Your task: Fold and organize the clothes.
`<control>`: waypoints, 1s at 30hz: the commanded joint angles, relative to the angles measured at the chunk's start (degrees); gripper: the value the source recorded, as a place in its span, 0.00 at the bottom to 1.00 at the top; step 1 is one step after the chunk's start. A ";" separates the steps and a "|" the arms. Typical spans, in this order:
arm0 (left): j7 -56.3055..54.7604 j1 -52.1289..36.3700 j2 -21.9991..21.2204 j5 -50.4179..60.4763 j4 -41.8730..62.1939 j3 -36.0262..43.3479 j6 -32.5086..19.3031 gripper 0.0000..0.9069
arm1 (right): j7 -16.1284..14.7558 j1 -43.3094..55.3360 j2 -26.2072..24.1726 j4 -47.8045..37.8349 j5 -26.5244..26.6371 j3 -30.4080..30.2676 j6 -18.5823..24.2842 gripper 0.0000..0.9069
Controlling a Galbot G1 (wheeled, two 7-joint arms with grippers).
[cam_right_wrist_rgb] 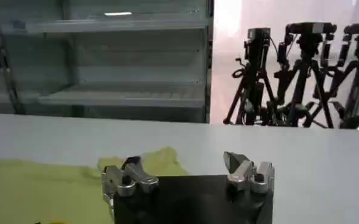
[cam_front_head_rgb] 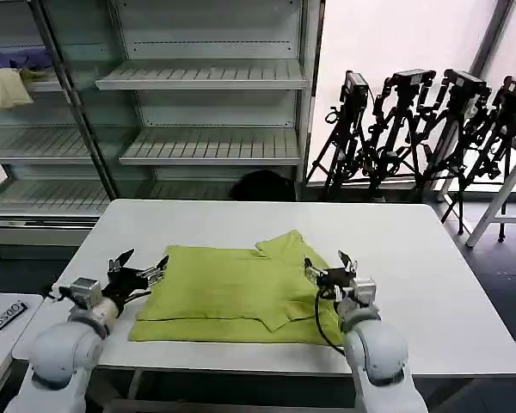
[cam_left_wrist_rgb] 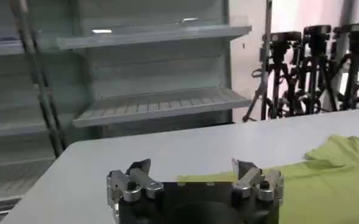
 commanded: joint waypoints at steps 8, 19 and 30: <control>5.31 -19.59 2.77 -0.56 23.93 12.18 0.76 1.00 | -0.87 17.10 2.64 -26.06 -2.62 0.47 0.10 1.00; 6.99 -20.54 2.44 1.22 27.75 12.06 0.71 1.00 | -0.11 18.89 4.73 -29.86 -2.37 0.36 0.25 1.00; 7.70 -20.67 2.17 1.08 30.64 10.44 0.66 1.00 | -0.20 18.78 5.86 -30.06 -2.81 0.12 0.25 1.00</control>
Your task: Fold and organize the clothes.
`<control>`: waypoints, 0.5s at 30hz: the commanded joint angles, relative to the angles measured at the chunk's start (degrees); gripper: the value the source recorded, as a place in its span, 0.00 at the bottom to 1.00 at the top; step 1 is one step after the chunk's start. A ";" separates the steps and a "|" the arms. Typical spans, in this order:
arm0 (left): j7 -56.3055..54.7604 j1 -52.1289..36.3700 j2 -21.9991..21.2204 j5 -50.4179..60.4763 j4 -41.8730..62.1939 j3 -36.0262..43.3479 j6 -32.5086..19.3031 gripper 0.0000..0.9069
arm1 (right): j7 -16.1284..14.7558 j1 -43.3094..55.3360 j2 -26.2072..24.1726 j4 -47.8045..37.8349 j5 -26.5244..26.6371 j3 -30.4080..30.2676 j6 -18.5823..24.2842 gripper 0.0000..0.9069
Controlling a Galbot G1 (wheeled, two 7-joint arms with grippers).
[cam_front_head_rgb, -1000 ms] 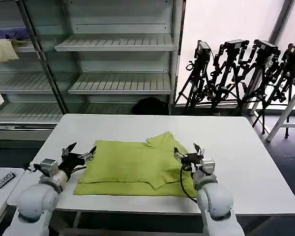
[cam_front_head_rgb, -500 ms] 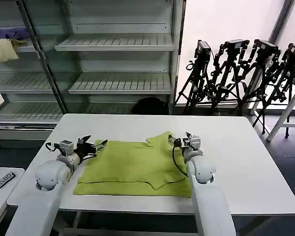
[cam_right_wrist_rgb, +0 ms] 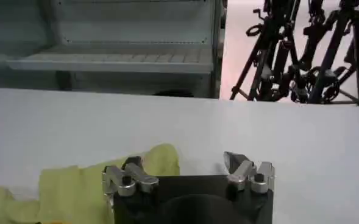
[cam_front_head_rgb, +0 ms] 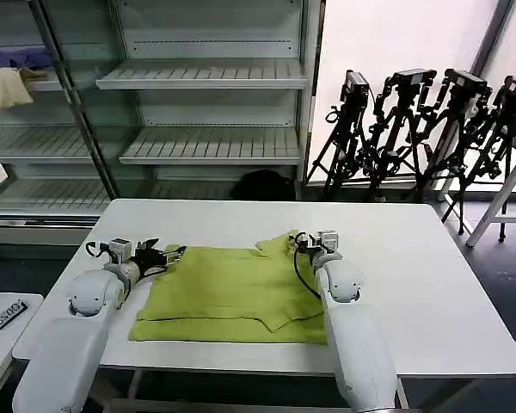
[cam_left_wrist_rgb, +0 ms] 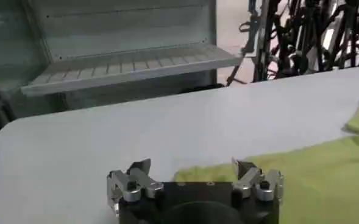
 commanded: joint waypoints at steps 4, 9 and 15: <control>0.85 -1.13 0.06 0.17 3.92 -0.20 0.08 1.00 | -0.03 1.33 2.81 -2.39 -0.32 -0.04 -0.01 1.00; 1.03 -0.66 -0.06 -0.13 3.26 -0.45 0.04 1.00 | -0.23 1.20 2.81 -2.36 -0.70 -0.15 0.00 1.00; 0.97 -0.34 -0.30 -0.11 2.70 -0.50 0.06 1.00 | -0.67 0.66 2.81 -1.75 -1.35 -0.47 -0.03 0.97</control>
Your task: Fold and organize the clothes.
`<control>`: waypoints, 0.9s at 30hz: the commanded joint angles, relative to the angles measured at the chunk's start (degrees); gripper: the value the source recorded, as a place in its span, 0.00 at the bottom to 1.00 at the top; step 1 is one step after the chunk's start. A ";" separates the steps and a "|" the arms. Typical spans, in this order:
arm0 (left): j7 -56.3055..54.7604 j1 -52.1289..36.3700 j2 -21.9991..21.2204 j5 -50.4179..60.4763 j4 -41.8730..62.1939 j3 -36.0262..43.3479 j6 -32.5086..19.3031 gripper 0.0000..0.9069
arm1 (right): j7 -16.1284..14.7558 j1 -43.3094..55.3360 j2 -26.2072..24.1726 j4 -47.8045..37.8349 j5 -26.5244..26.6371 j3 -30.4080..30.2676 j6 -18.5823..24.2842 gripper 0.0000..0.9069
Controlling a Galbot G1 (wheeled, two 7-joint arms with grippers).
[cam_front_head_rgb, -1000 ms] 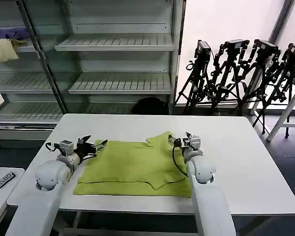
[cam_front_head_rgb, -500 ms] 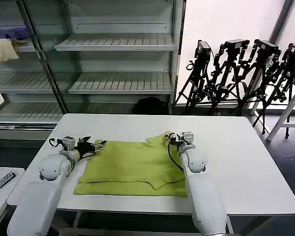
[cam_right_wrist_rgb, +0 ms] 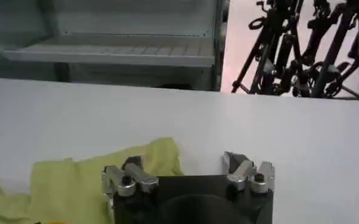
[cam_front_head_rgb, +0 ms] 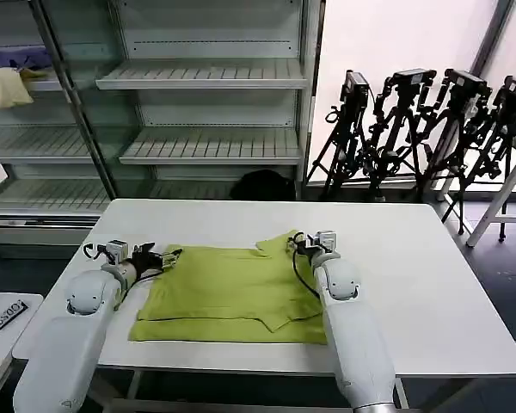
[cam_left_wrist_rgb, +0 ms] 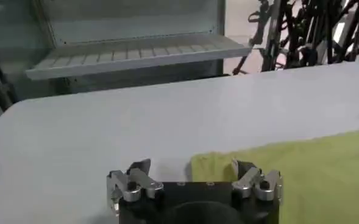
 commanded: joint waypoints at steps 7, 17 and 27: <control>0.23 0.55 -0.37 0.02 -0.65 -0.13 0.03 0.96 | -0.50 -0.80 2.81 0.41 -0.99 -0.44 -0.04 0.39; 0.42 1.22 -0.43 0.06 -2.36 -0.16 0.06 0.19 | -0.94 -2.70 2.64 3.08 -0.92 -1.21 -0.09 0.00; 0.97 1.54 -0.37 0.10 -3.15 -0.06 0.08 0.01 | -0.91 -3.29 2.48 4.65 -0.43 -1.54 -0.08 0.00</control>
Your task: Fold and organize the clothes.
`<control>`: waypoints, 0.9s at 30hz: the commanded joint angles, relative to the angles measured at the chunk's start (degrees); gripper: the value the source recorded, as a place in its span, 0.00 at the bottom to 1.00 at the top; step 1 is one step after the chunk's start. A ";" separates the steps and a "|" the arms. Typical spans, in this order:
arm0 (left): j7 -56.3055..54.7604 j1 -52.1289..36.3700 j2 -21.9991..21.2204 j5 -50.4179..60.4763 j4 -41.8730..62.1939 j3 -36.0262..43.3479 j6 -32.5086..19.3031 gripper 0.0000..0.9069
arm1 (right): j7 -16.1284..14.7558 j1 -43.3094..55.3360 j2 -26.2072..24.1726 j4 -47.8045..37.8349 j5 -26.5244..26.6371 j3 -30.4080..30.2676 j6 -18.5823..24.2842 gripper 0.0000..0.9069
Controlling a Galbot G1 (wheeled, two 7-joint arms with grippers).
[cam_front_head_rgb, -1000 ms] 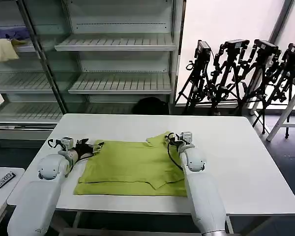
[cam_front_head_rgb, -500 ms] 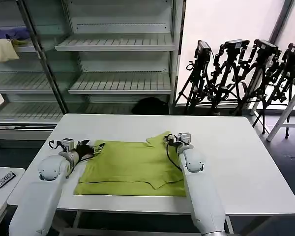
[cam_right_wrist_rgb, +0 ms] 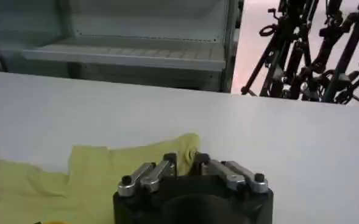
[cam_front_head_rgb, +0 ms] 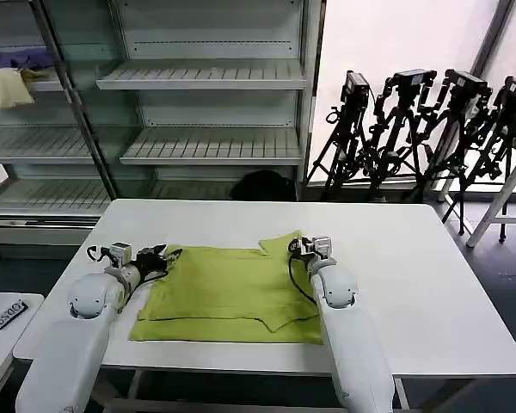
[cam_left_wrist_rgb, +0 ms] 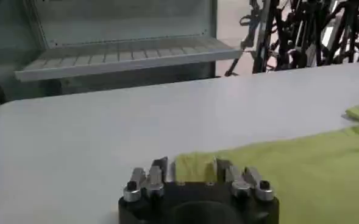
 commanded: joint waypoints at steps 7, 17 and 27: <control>0.48 0.14 -0.14 0.91 -0.46 0.28 0.02 0.01 | 0.07 -0.63 2.12 2.14 0.73 -0.55 -0.01 0.00; -0.13 -0.30 -0.92 1.06 -0.67 -0.26 -0.14 0.00 | 0.48 -1.05 1.38 3.21 1.84 -0.89 0.02 0.00; -0.63 0.16 -0.17 0.32 -2.04 -1.33 -0.19 0.00 | 1.07 -1.39 1.19 4.74 3.97 -1.07 0.03 0.00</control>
